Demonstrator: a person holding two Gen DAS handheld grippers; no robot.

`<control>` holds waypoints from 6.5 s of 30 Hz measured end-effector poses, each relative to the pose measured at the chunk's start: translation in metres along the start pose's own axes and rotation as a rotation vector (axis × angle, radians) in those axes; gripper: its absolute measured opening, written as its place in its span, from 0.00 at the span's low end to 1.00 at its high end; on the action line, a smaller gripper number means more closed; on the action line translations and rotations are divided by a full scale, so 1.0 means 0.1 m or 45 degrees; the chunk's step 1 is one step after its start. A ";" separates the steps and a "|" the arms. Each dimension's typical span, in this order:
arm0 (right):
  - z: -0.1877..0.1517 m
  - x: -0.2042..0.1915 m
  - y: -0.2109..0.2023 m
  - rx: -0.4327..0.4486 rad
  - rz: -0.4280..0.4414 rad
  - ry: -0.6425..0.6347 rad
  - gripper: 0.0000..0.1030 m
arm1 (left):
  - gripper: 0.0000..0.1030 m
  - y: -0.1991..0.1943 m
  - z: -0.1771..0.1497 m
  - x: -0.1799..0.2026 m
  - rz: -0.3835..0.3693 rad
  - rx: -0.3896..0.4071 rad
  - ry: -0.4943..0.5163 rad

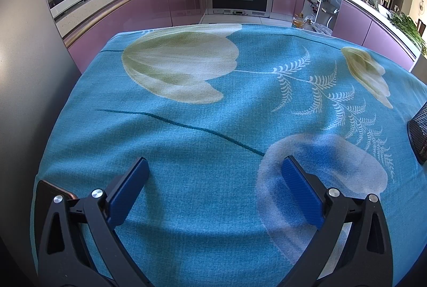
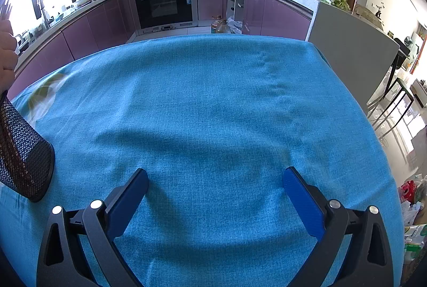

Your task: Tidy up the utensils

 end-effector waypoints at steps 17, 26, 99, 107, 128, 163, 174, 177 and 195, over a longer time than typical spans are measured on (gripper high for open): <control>0.00 0.00 0.00 0.000 0.001 0.000 0.95 | 0.95 0.01 0.00 0.00 -0.001 0.000 -0.001; 0.00 0.00 -0.01 0.000 0.001 0.000 0.95 | 0.95 0.01 0.00 0.00 -0.001 -0.001 -0.001; 0.04 -1.86 -1.91 0.881 0.293 -0.165 0.94 | 0.95 -2.12 0.06 0.91 -0.092 0.889 0.042; -0.01 -1.89 -2.00 0.921 0.300 -0.174 0.94 | 0.95 -2.22 0.02 0.85 -0.129 0.916 0.012; -0.13 -1.86 -2.10 0.973 0.299 -0.155 0.94 | 0.95 -2.43 -0.10 0.95 -0.134 1.012 0.044; -0.11 -1.86 -2.19 0.992 0.306 -0.142 0.94 | 0.95 -2.51 -0.12 0.94 -0.131 1.038 0.042; -0.09 -1.88 -2.19 0.992 0.303 -0.143 0.94 | 0.95 -2.50 -0.13 0.94 -0.133 1.037 0.042; -0.10 -1.87 -2.19 0.993 0.303 -0.142 0.94 | 0.95 -2.50 -0.13 0.94 -0.132 1.037 0.041; -0.10 -1.87 -2.19 0.993 0.306 -0.141 0.94 | 0.95 -2.49 -0.13 0.94 -0.132 1.038 0.042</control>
Point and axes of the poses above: each gripper's, at about its wrist camera, not at the fingertips, and y roughly the way its jaws point, x to its right, z to its top, the point moved 7 cm from there along y, roughly the way its jaws point, and after that the axes turned 1 degree about x, right-handed, at the moved point
